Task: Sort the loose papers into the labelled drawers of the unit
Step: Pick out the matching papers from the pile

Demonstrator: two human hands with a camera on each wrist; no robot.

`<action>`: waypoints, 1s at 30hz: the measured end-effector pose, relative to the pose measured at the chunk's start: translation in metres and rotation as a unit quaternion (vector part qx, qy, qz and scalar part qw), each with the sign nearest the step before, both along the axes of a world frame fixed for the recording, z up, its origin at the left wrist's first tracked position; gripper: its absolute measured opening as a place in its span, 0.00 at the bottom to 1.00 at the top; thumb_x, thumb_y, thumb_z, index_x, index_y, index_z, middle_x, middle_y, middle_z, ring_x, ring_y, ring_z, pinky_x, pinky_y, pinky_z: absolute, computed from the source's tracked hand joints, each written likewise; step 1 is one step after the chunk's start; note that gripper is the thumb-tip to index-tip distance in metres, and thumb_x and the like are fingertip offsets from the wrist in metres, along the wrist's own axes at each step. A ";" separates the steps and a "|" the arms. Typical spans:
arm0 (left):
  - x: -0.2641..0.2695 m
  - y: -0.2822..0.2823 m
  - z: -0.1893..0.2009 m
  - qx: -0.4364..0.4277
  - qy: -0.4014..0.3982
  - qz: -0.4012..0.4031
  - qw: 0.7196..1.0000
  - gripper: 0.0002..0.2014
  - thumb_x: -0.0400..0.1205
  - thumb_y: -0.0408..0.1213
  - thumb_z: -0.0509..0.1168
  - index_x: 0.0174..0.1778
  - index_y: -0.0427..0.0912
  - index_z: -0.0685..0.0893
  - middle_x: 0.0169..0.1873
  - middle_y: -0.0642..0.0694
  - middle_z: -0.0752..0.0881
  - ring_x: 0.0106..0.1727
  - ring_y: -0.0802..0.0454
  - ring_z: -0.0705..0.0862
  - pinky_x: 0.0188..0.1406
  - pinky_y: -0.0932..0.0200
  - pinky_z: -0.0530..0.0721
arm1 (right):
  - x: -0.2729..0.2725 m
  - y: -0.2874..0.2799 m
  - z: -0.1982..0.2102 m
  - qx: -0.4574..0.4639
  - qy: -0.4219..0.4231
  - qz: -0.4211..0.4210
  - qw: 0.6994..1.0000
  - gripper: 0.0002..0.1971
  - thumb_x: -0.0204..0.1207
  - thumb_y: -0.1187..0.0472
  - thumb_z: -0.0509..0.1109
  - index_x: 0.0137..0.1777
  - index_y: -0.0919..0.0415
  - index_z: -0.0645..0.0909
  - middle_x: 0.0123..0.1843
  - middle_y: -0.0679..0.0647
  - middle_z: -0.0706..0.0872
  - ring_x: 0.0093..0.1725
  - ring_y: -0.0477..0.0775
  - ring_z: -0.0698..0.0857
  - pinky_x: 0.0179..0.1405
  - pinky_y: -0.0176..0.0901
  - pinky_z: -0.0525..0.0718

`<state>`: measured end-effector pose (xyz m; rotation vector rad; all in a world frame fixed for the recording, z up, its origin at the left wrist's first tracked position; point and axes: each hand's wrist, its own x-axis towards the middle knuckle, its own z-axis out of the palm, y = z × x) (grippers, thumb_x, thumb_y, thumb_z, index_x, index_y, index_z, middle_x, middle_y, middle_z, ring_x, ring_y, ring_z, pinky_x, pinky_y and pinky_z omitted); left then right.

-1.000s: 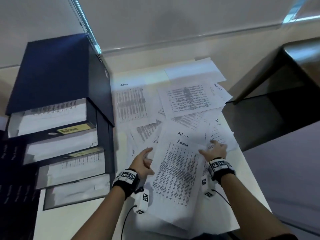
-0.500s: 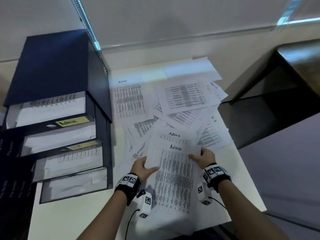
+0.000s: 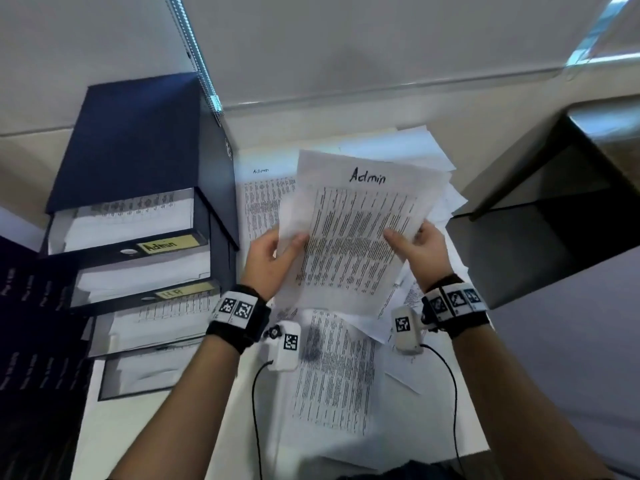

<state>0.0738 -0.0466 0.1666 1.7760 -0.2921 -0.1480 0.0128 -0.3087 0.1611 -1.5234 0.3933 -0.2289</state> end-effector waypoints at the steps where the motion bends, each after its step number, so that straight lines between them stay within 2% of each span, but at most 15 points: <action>1: 0.007 0.002 0.006 -0.007 -0.022 0.012 1.000 0.08 0.82 0.39 0.72 0.56 0.48 0.88 0.51 0.54 0.91 0.54 0.61 0.89 0.55 0.66 0.85 | 0.005 0.002 0.012 0.005 -0.024 -0.002 1.000 0.17 0.76 0.67 0.75 0.64 0.69 0.81 0.59 0.59 0.90 0.58 0.56 0.90 0.57 0.48 0.88; 5: 0.024 0.010 -0.001 -0.007 -0.031 0.012 0.999 0.13 0.80 0.40 0.75 0.59 0.44 0.88 0.55 0.50 0.92 0.58 0.53 0.89 0.60 0.61 0.86 | 0.011 0.003 0.022 -0.002 -0.037 0.004 0.999 0.17 0.74 0.71 0.76 0.63 0.69 0.81 0.56 0.55 0.91 0.56 0.53 0.90 0.52 0.43 0.89; 7: 0.023 0.010 -0.019 0.016 -0.001 0.010 1.000 0.10 0.82 0.40 0.73 0.58 0.45 0.88 0.52 0.52 0.92 0.56 0.57 0.89 0.61 0.58 0.86 | 0.012 0.002 -0.001 -0.035 0.015 0.019 0.999 0.21 0.72 0.67 0.79 0.64 0.67 0.81 0.55 0.55 0.91 0.55 0.53 0.91 0.53 0.48 0.90; 9: 0.018 0.008 -0.034 0.044 0.030 0.012 0.999 0.03 0.85 0.39 0.68 0.48 0.50 0.87 0.39 0.59 0.90 0.46 0.69 0.87 0.54 0.62 0.85 | 0.011 0.002 -0.026 -0.095 0.074 0.046 0.992 0.24 0.70 0.56 0.82 0.65 0.63 0.82 0.56 0.54 0.91 0.55 0.53 0.91 0.55 0.54 0.89; 10: 0.014 0.006 -0.039 0.061 0.041 0.022 0.997 0.09 0.86 0.38 0.66 0.40 0.52 0.82 0.31 0.61 0.86 0.38 0.74 0.82 0.46 0.67 0.81 | 0.010 0.003 -0.034 -0.123 0.089 0.057 0.987 0.24 0.71 0.52 0.80 0.64 0.62 0.82 0.55 0.52 0.91 0.55 0.52 0.90 0.56 0.54 0.89; 12: 0.011 0.004 -0.043 0.066 0.047 0.043 0.996 0.18 0.88 0.40 0.63 0.31 0.52 0.71 0.23 0.62 0.76 0.28 0.69 0.72 0.37 0.67 0.71 | 0.012 0.007 -0.037 -0.151 0.097 0.064 0.982 0.21 0.74 0.50 0.76 0.63 0.60 0.83 0.53 0.48 0.90 0.52 0.47 0.89 0.56 0.55 0.89; 14: 0.013 0.007 -0.041 0.055 0.041 0.061 0.996 0.21 0.88 0.45 0.62 0.30 0.49 0.66 0.23 0.59 0.68 0.28 0.62 0.65 0.34 0.59 0.66 | 0.017 0.012 -0.027 -0.152 0.083 0.060 0.983 0.19 0.75 0.48 0.74 0.60 0.59 0.84 0.51 0.48 0.90 0.51 0.47 0.89 0.56 0.54 0.88; 16: 0.014 0.011 -0.031 0.053 0.022 0.078 0.995 0.22 0.86 0.51 0.65 0.31 0.47 0.66 0.26 0.58 0.65 0.30 0.58 0.64 0.33 0.57 0.65 | 0.022 0.017 -0.010 -0.151 0.057 0.060 0.985 0.15 0.76 0.49 0.74 0.58 0.57 0.84 0.50 0.48 0.91 0.50 0.46 0.89 0.53 0.50 0.88; 18: 0.011 0.018 -0.017 0.028 0.007 0.080 0.996 0.20 0.82 0.51 0.71 0.37 0.39 0.76 0.29 0.54 0.73 0.32 0.56 0.71 0.35 0.60 0.73 | 0.028 0.024 0.009 -0.151 0.022 0.066 0.986 0.12 0.77 0.50 0.73 0.54 0.56 0.84 0.44 0.46 0.90 0.42 0.38 0.88 0.43 0.40 0.87; 20: 0.009 0.028 -0.001 0.018 -0.006 0.092 0.996 0.22 0.80 0.50 0.73 0.41 0.30 0.80 0.28 0.50 0.74 0.31 0.54 0.71 0.32 0.59 0.73 | 0.031 0.036 0.032 -0.158 -0.015 0.074 0.984 0.13 0.77 0.48 0.72 0.51 0.58 0.83 0.38 0.47 0.86 0.33 0.36 0.84 0.34 0.34 0.81; 22: 0.007 0.043 0.014 0.005 -0.019 0.117 0.993 0.32 0.78 0.59 0.72 0.39 0.25 0.77 0.27 0.44 0.67 0.30 0.51 0.64 0.30 0.57 0.65 | 0.034 0.050 0.053 -0.166 -0.042 0.074 0.982 0.17 0.77 0.47 0.71 0.52 0.62 0.82 0.38 0.54 0.86 0.34 0.45 0.83 0.34 0.41 0.82; 24: 0.003 0.060 0.030 -0.015 -0.028 0.132 0.991 0.37 0.78 0.64 0.69 0.43 0.24 0.79 0.28 0.43 0.69 0.30 0.50 0.65 0.30 0.56 0.66 | 0.036 0.065 0.073 -0.165 -0.073 0.087 0.980 0.17 0.77 0.50 0.72 0.59 0.60 0.80 0.46 0.57 0.88 0.40 0.49 0.86 0.40 0.48 0.87; 26: -0.004 0.078 0.049 -0.034 -0.029 0.147 0.988 0.32 0.82 0.60 0.67 0.48 0.26 0.81 0.30 0.43 0.75 0.30 0.50 0.70 0.31 0.57 0.71 | 0.038 0.082 0.087 -0.159 -0.107 0.132 0.973 0.22 0.79 0.58 0.72 0.72 0.55 0.73 0.56 0.52 0.88 0.49 0.45 0.89 0.48 0.44 0.90; 28: -0.011 0.100 0.067 -0.040 -0.027 0.177 0.983 0.21 0.86 0.53 0.64 0.52 0.35 0.86 0.33 0.47 0.84 0.31 0.49 0.80 0.30 0.56 0.80 | 0.038 0.100 0.096 -0.146 -0.124 0.179 0.965 0.33 0.81 0.64 0.69 0.80 0.42 0.60 0.60 0.53 0.88 0.52 0.48 0.91 0.49 0.44 0.90; 30: -0.019 0.123 0.080 -0.029 -0.013 0.207 0.978 0.15 0.88 0.51 0.61 0.56 0.45 0.86 0.42 0.50 0.92 0.42 0.50 0.90 0.44 0.52 0.88 | 0.038 0.122 0.102 -0.134 -0.122 0.210 0.961 0.36 0.83 0.68 0.66 0.80 0.33 0.56 0.63 0.52 0.87 0.52 0.50 0.91 0.46 0.45 0.90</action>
